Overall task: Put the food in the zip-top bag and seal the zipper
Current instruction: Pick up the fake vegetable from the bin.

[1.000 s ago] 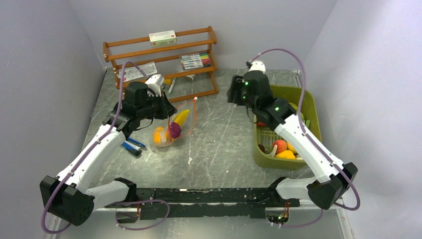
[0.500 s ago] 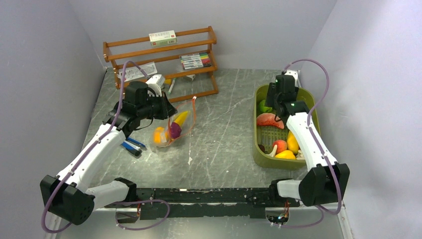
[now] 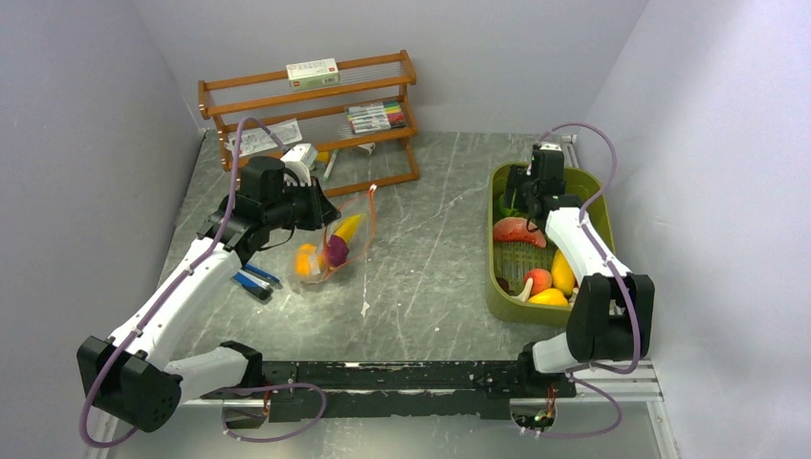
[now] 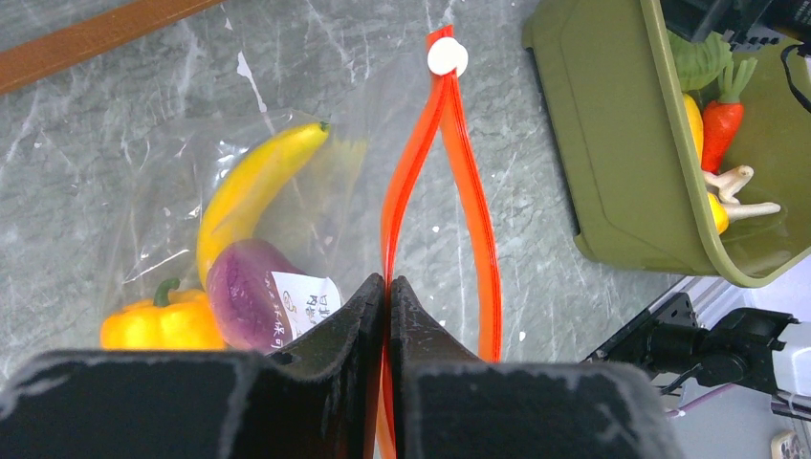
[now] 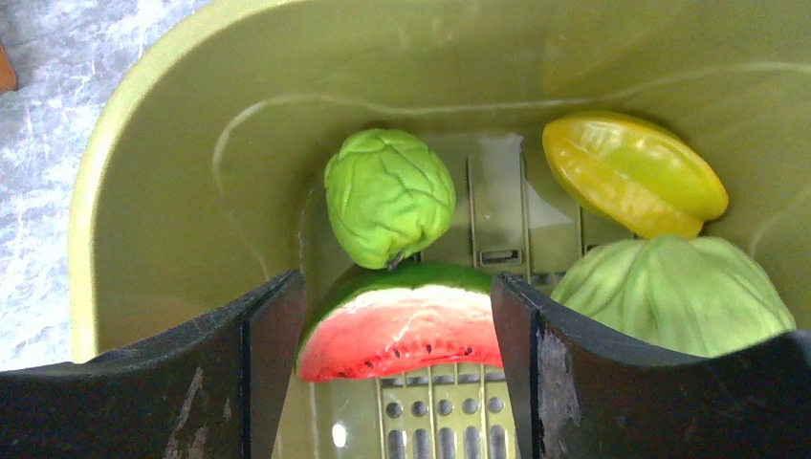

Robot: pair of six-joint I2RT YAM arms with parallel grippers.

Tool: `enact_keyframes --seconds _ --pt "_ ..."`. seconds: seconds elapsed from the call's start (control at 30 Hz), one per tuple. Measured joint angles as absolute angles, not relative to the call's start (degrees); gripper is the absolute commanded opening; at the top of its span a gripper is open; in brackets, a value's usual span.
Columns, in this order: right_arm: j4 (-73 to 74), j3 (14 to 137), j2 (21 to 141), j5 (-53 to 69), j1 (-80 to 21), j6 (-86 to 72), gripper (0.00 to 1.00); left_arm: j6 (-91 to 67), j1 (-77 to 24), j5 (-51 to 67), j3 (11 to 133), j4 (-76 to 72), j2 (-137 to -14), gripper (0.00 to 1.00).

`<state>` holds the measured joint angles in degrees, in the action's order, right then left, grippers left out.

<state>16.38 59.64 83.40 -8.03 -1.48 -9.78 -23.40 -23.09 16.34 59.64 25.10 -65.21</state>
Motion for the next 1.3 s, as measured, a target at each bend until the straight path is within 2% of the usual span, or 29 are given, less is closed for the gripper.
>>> enact_keyframes --seconds 0.27,0.87,1.0,1.17,1.3 --pt "11.6 59.6 88.5 -5.4 -0.4 -6.7 0.77 -23.4 -23.1 16.3 59.6 25.1 -65.2 0.07" --pt "5.4 58.6 95.9 -2.9 0.0 -3.4 0.78 -23.4 -23.1 16.3 59.6 25.9 -64.7 0.07" --pt "4.4 58.3 96.5 -2.3 0.0 -3.4 0.72 -23.4 -23.1 16.3 59.6 26.1 -64.7 0.07" --pt "2.7 57.0 96.5 -2.0 0.1 -2.9 0.60 -23.4 -23.1 16.3 59.6 26.2 -64.4 0.07" --pt "2.5 57.0 96.4 -1.9 0.1 -2.6 0.56 -23.4 -23.1 16.3 59.6 26.2 -64.0 0.07"
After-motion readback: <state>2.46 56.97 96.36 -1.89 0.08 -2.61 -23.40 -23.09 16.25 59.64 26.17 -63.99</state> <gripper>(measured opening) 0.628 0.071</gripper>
